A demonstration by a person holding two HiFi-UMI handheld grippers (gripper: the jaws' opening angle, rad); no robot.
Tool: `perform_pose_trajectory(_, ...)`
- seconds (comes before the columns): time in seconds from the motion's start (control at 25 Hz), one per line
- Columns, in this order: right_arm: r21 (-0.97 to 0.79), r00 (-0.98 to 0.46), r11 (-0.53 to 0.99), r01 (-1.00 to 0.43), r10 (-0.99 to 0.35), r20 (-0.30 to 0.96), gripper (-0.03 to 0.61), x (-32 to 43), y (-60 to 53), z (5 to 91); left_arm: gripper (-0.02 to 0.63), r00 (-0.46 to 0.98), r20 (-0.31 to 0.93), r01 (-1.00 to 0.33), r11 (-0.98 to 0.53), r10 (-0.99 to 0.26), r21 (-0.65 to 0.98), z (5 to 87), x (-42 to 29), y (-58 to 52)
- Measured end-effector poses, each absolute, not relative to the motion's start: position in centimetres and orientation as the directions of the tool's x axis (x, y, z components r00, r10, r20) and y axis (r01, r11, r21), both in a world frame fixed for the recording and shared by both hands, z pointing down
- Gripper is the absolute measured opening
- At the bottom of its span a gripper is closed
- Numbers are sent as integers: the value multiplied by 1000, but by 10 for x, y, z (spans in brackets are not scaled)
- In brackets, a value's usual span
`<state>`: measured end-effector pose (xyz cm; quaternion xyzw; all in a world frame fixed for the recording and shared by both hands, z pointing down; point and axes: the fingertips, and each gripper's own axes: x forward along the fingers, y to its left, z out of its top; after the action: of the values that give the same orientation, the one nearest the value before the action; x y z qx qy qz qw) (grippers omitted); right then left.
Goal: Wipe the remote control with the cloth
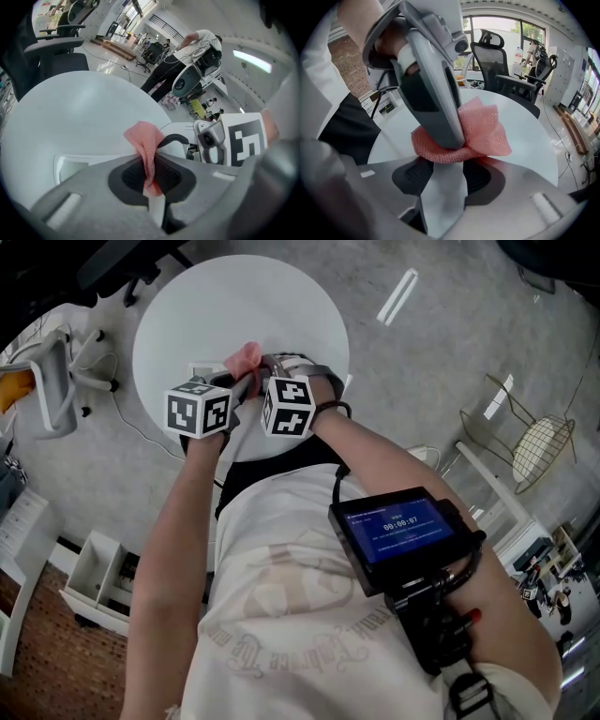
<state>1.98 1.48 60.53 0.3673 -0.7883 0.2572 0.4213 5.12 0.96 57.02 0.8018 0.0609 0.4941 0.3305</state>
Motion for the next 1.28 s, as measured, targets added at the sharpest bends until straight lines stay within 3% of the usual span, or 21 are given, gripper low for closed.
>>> perform_pose_trajectory(0.88, -103, -357, 593, -799, -328, 875, 212, 31, 21, 616, 17, 402, 900, -507, -778, 168, 371, 607, -55, -101)
perform_pose_trajectory(1.28, -99, -330, 580, -808, -307, 893, 236, 34, 11, 610, 17, 547, 832, -583, -668, 99, 463, 593, -100, -77)
